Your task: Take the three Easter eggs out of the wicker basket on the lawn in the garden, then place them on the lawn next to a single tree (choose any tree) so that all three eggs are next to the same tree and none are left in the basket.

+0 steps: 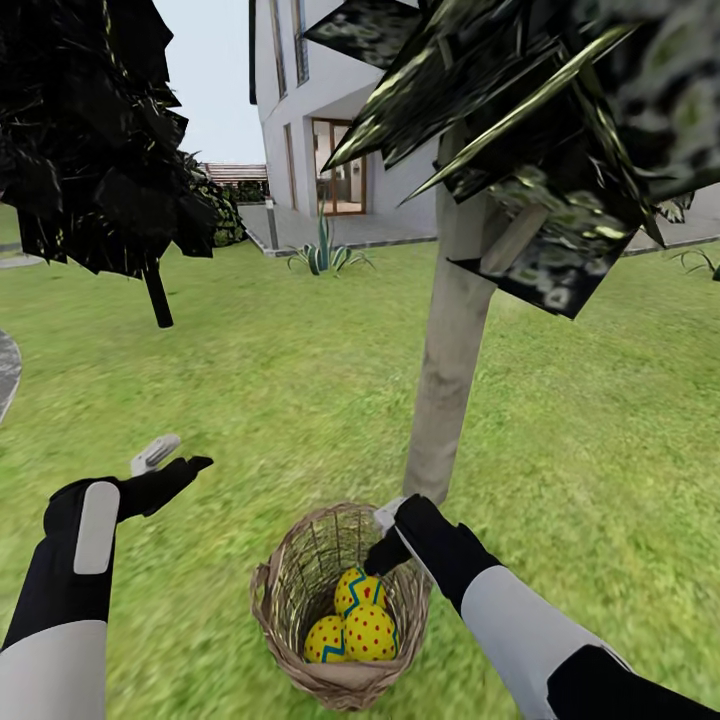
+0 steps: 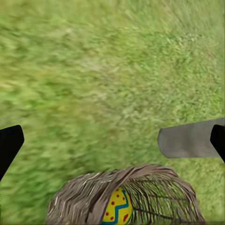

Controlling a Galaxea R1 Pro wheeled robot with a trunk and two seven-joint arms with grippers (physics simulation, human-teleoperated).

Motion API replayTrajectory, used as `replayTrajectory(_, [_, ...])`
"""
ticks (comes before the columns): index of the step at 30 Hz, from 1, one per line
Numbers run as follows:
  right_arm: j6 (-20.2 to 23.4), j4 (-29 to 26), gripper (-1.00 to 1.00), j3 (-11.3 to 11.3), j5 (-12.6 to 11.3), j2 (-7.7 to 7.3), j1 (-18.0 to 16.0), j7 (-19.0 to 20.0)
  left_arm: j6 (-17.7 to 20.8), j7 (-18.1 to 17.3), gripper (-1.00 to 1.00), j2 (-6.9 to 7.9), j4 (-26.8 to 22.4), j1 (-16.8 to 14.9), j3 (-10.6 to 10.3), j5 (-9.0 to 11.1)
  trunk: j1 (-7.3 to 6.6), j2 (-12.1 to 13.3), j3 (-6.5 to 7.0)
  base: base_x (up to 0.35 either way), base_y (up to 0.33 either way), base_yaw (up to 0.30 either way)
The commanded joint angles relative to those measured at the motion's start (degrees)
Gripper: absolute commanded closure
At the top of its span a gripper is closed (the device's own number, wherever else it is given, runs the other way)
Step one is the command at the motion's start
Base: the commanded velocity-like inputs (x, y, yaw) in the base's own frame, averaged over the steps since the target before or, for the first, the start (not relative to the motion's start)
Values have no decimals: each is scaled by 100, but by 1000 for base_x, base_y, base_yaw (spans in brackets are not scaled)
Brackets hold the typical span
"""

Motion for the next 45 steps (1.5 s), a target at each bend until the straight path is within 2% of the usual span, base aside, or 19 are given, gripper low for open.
replayTrajectory(1, [-5,-8,-100,9,10,0,-6,43,24,53,-100,3,-9,-4,-14,62,22,-44,-24,0,0,0])
replayTrajectory(8, [-47,-188,-100,53,-51,0,-1,95,25,54,-100,3,-15,-7,-31,62,175,-325,-149,0,0,0])
replayTrajectory(12, [-47,-237,-100,352,-127,0,1,97,25,59,-100,3,-15,-4,-30,62,263,-485,-221,0,0,171])
replayTrajectory(15, [-46,-237,-100,410,-205,0,1,91,25,61,-100,0,-15,-4,-27,62,329,-605,-275,0,0,199])
replayTrajectory(39, [30,-217,-100,443,-200,0,-19,46,25,62,-100,-5,-10,-4,-23,62,856,-1568,-706,0,0,8])
replayTrajectory(43, [41,-183,-100,443,-204,0,-96,41,25,62,-100,-6,-13,-4,-23,62,944,-1728,-778,0,0,0])
replayTrajectory(45, [46,-116,-100,443,-207,0,-212,36,25,62,-100,-6,-10,-4,-23,62,950,-1732,-822,0,0,0])
